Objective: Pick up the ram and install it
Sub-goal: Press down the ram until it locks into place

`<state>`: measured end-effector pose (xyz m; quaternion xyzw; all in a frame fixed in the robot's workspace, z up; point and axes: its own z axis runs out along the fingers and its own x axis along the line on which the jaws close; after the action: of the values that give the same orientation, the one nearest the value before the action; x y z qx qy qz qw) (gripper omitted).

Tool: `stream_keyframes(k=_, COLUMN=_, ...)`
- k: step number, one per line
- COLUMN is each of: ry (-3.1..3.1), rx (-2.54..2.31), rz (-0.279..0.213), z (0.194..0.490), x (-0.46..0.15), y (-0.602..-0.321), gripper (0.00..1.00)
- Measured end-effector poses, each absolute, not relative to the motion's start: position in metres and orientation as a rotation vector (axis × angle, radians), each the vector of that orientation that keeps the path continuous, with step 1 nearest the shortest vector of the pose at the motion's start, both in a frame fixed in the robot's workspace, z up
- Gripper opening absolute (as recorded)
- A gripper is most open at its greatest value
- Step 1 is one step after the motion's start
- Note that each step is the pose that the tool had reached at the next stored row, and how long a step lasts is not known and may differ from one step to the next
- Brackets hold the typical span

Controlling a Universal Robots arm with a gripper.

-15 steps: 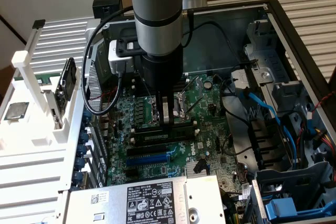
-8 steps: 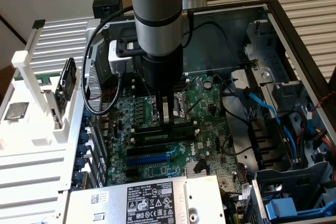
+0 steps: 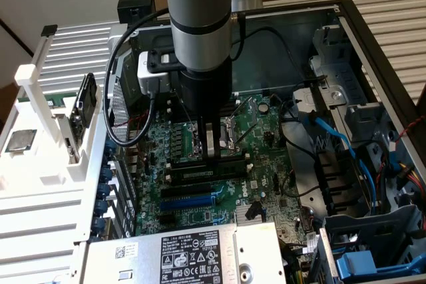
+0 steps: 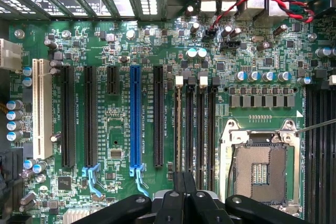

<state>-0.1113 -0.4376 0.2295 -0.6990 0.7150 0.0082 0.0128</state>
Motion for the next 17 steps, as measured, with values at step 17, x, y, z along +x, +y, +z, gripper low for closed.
stream_keyframes(k=17, ry=2.227, rx=-2.177, rz=0.028, z=0.2284, x=-0.1113, y=-0.4391, gripper=0.11)
